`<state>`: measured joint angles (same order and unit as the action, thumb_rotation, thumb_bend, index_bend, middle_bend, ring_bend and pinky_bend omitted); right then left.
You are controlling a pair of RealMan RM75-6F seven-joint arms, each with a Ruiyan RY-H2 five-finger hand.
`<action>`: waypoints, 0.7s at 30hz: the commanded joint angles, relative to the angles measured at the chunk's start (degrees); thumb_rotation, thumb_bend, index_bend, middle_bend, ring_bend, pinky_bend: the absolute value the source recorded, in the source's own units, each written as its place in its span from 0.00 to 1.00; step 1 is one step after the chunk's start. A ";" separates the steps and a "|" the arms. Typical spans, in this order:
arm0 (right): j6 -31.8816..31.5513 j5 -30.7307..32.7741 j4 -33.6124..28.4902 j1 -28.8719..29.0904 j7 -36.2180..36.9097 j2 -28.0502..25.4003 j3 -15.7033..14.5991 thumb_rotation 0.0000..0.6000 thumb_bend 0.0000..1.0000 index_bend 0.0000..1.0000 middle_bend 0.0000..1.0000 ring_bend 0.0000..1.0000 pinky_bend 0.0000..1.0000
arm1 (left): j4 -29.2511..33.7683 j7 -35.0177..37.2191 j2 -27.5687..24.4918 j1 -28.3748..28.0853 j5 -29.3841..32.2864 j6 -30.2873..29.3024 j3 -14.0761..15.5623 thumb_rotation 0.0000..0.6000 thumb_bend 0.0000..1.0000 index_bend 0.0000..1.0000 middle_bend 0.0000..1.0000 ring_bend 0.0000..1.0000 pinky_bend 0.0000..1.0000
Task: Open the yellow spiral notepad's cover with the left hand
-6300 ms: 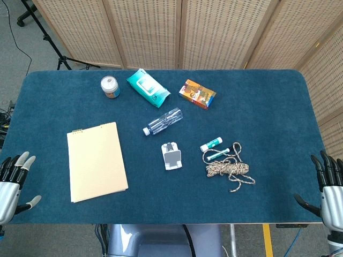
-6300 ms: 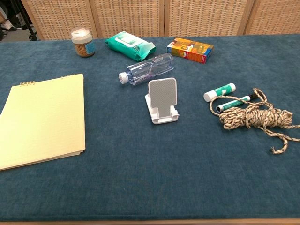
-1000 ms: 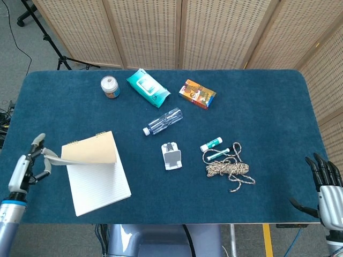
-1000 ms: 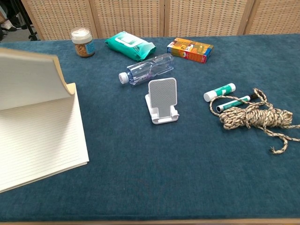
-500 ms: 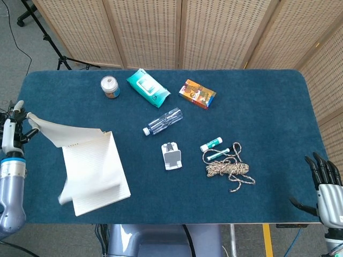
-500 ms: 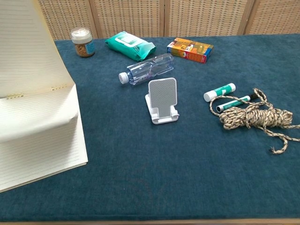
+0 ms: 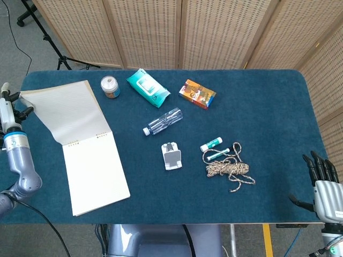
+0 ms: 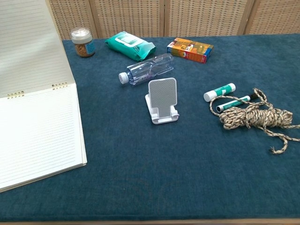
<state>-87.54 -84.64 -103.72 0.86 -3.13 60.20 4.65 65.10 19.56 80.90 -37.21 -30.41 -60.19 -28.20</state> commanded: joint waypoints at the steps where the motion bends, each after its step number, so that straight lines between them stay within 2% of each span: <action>1: 0.12 -0.02 0.02 0.04 -0.14 0.10 -0.10 1.00 0.00 0.00 0.00 0.00 0.00 | -5.83 -4.10 3.47 -1.92 1.64 2.68 -0.26 1.00 0.61 0.46 0.00 0.00 0.00; 2: 0.16 -0.02 0.02 0.06 -0.18 0.12 -0.11 1.00 0.00 0.00 0.00 0.00 0.00 | -6.55 -4.77 3.77 -2.05 1.88 3.48 -0.12 1.00 0.52 0.23 0.00 0.00 0.00; 4: 0.23 -0.01 0.02 0.14 -0.43 0.24 -0.12 1.00 0.00 0.00 0.00 0.00 0.00 | -7.99 -5.80 4.45 -2.25 2.80 6.54 -0.44 1.00 0.34 0.01 0.00 0.00 0.00; 5: 0.25 -0.01 0.00 0.17 -0.52 0.29 -0.12 1.00 0.00 0.00 0.00 0.00 0.00 | -8.25 -5.41 4.67 -2.18 2.43 6.73 -0.75 1.00 0.26 0.00 0.00 0.00 0.00; 8: 0.28 -0.29 -0.09 0.20 -0.88 0.44 -0.31 1.00 0.00 0.00 0.00 0.00 0.00 | -9.24 -0.39 6.27 -1.35 -3.45 2.40 -1.54 1.00 0.16 0.00 0.00 0.00 0.00; 13: 0.09 -0.66 -0.25 0.10 -0.80 0.35 -0.51 1.00 0.00 0.00 0.00 0.00 0.00 | -6.42 4.95 4.90 1.60 -11.33 -2.17 -1.30 1.00 0.09 0.00 0.00 0.00 0.00; 17: -0.23 -1.25 -0.47 -0.02 -0.62 0.18 -0.72 1.00 0.00 0.00 0.00 0.00 0.00 | 0.82 6.19 0.81 5.53 -16.62 -5.65 0.04 1.00 0.03 0.00 0.00 0.00 0.00; 21: -1.09 -2.32 -0.39 -0.24 -0.21 0.17 -0.84 1.00 0.00 0.00 0.00 0.00 0.00 | 12.85 5.38 -7.54 12.13 -24.73 -8.12 5.49 1.00 0.00 0.00 0.00 0.00 0.00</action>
<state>-88.44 -86.76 -104.19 0.67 -3.48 60.34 3.81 68.97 24.62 80.17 -30.75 -48.48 -65.72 -26.97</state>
